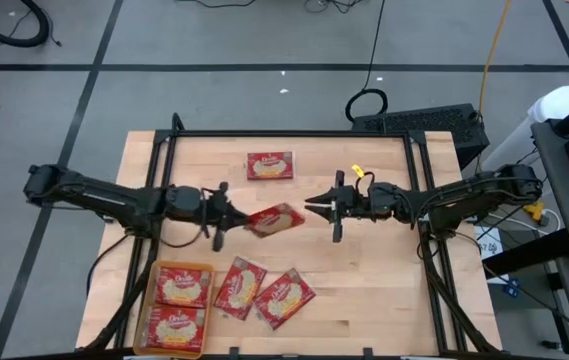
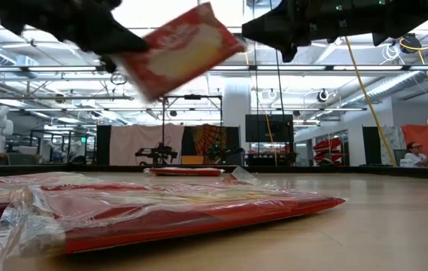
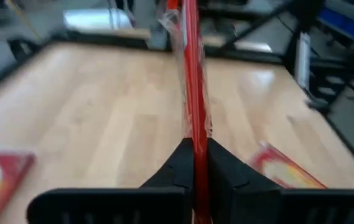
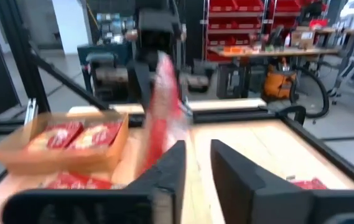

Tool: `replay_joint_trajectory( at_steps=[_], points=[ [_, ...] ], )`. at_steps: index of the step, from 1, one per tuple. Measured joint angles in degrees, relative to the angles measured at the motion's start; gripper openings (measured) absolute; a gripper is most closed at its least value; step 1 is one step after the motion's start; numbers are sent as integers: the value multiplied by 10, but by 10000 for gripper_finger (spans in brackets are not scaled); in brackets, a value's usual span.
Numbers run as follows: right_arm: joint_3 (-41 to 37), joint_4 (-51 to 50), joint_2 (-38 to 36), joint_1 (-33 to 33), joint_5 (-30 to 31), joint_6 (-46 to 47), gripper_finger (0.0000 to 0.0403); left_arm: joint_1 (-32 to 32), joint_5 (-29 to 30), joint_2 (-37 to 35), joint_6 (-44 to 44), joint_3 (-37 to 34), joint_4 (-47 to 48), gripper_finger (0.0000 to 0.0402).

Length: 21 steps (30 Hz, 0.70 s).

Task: Sort popcorn bags into baskets
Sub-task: Put the red popcorn bag into the orange bin

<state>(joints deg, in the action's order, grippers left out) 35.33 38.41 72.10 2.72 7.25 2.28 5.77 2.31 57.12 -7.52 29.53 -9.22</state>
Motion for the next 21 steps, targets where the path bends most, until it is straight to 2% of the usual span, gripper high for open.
replay_joint_trajectory(
  at_steps=[6, 10, 15, 21],
  points=[
    [0, -66, 0, 0, 1, 15, 130, 83, -11, -116, -132, 62, 301, 17],
    [0, -88, 0, 0, 2, 15, 149, 180, -10, -147, -236, 101, 425, 17],
    [0, -112, 0, 0, 1, 15, 146, 328, -10, -141, -371, 103, 439, 17],
    [0, -125, 0, 0, 1, 15, 137, 490, 17, -92, -555, 104, 424, 17]
  ],
)
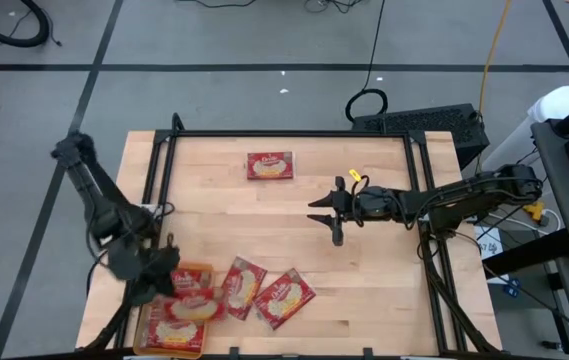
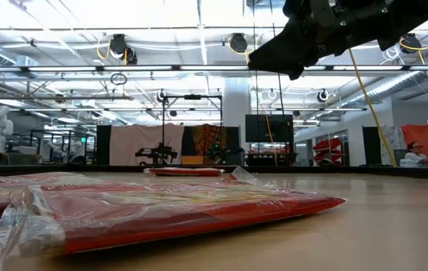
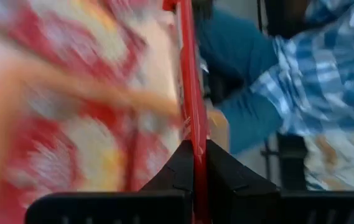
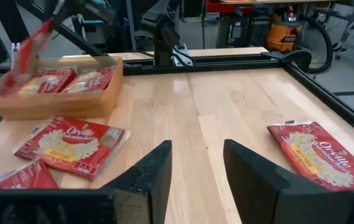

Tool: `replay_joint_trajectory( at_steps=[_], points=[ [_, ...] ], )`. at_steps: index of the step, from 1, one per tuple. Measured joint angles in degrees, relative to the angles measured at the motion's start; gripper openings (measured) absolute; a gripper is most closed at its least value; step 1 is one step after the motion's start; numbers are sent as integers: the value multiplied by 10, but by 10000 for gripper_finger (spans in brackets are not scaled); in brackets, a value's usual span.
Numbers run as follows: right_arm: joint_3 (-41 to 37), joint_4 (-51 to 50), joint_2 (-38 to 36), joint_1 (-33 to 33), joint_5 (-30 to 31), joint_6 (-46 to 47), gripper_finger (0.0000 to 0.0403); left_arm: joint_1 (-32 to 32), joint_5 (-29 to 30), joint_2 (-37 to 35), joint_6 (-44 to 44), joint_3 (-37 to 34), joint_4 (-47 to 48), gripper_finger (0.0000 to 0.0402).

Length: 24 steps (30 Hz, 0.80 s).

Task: Sort popcorn bags into baskets
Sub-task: Put the red popcorn bag into the orange bin

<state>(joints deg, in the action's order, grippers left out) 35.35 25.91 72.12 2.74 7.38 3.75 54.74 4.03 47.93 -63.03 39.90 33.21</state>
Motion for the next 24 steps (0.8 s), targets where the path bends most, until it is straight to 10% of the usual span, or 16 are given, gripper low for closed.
replay_joint_trajectory(
  at_steps=[10, 24],
  points=[
    [0, -1, 0, 0, 0, -12, 135, 165, 15, 120, -244, 0, -16, 39],
    [0, 3, 0, 0, 0, 1, 134, 187, 12, 184, -337, 0, -34, 70]
  ],
)
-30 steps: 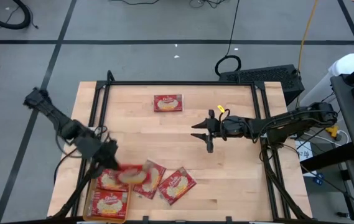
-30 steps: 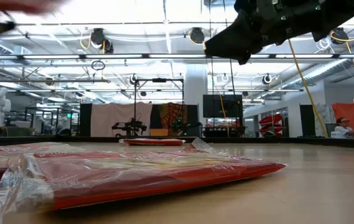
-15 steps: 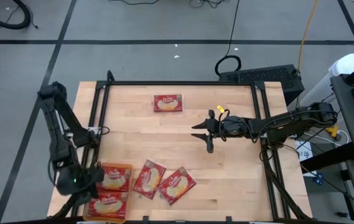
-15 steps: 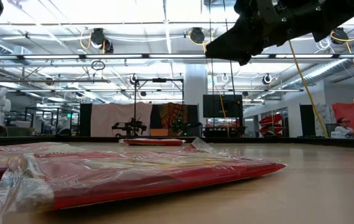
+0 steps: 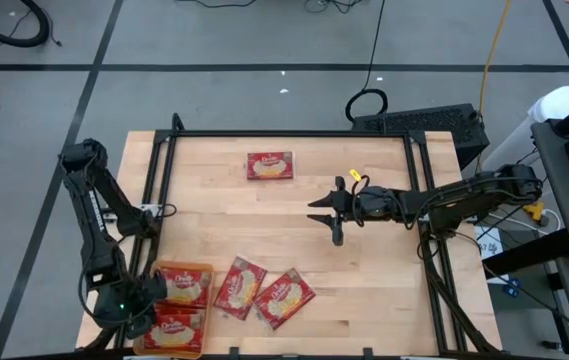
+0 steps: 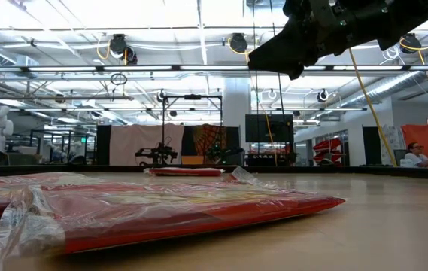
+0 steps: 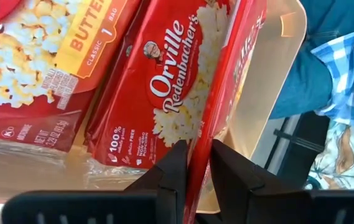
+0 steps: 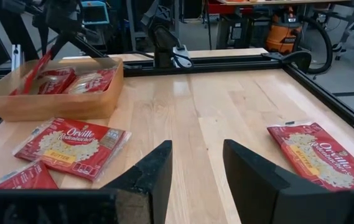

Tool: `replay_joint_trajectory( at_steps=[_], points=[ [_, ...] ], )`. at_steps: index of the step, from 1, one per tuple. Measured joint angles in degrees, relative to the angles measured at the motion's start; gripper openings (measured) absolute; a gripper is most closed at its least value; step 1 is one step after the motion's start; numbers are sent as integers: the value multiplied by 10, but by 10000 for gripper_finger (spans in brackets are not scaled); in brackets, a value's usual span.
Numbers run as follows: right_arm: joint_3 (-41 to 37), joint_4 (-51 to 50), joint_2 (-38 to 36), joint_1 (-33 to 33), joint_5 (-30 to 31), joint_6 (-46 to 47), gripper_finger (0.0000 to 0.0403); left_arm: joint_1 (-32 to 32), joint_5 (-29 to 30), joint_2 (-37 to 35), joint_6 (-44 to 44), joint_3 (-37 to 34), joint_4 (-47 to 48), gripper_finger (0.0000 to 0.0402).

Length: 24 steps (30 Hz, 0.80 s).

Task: Sort popcorn bags into baskets
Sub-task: Put the red popcorn bag into the orange bin

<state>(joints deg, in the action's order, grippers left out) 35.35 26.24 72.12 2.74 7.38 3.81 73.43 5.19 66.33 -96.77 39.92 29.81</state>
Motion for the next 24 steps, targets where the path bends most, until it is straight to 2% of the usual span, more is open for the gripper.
replay_joint_trajectory(
  at_steps=[18, 21, 24],
  points=[
    [0, 0, 0, 0, 0, -1, 134, -45, -7, -30, 54, 0, 23, 73],
    [0, 0, 0, 0, 0, -2, 134, -49, -6, -30, 52, 0, 20, 96],
    [0, 0, 0, 0, 0, -13, 134, -52, 7, -26, 68, 0, 21, 146]
  ],
)
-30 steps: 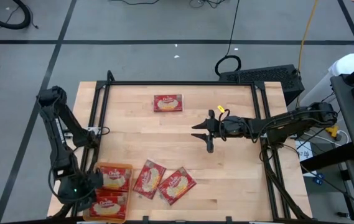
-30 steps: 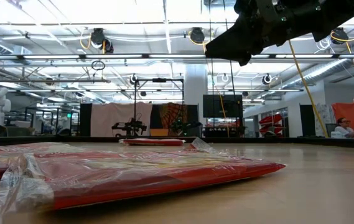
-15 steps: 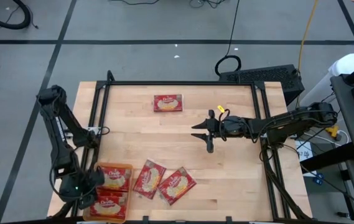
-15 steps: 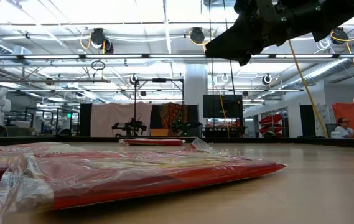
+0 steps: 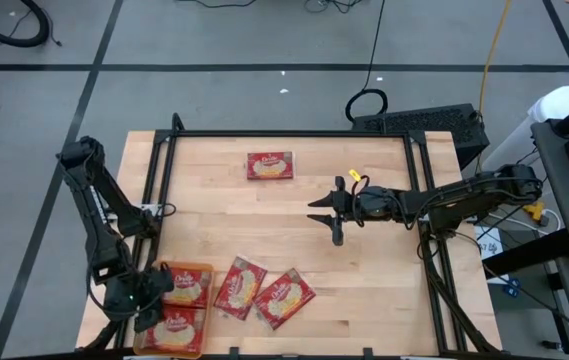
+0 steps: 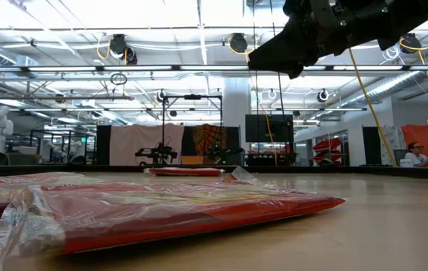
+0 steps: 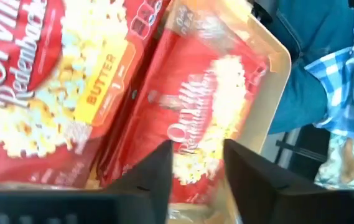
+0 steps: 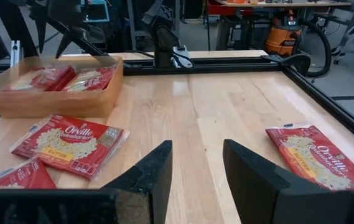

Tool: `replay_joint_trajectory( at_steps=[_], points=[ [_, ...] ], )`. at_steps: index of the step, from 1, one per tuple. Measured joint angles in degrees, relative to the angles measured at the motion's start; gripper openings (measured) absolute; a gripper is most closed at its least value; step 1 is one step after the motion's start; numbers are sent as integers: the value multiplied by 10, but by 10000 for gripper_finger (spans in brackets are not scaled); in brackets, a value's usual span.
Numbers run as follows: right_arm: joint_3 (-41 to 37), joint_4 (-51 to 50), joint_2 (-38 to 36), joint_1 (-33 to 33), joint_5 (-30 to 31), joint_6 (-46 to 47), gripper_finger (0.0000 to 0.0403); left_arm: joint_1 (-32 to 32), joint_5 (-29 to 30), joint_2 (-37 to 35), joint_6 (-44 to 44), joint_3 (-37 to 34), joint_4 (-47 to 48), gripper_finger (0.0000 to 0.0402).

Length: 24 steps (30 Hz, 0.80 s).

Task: Sort popcorn bags into baskets
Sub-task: Put the red popcorn bag into the orange bin

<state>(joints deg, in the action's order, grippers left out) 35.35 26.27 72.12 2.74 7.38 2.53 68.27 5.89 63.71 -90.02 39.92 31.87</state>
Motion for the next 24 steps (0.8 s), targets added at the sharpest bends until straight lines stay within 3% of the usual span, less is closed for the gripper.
replay_joint_trajectory(
  at_steps=[6, 11, 15, 19, 24],
  points=[
    [0, 0, 0, 0, 0, -16, 134, -21, 2, 0, 136, 0, 2, 240],
    [0, -6, 0, 0, 0, -17, 134, -54, 61, 0, 196, 0, 12, 245],
    [0, -20, 0, 0, 0, -3, 134, -67, 66, 10, 218, 0, 14, 196],
    [0, -35, 0, 0, 0, 12, 134, -63, 60, 40, 242, 0, 14, 113],
    [0, -35, 0, 0, -1, 11, 134, -61, 29, 74, 211, 0, -4, 21]
  ],
)
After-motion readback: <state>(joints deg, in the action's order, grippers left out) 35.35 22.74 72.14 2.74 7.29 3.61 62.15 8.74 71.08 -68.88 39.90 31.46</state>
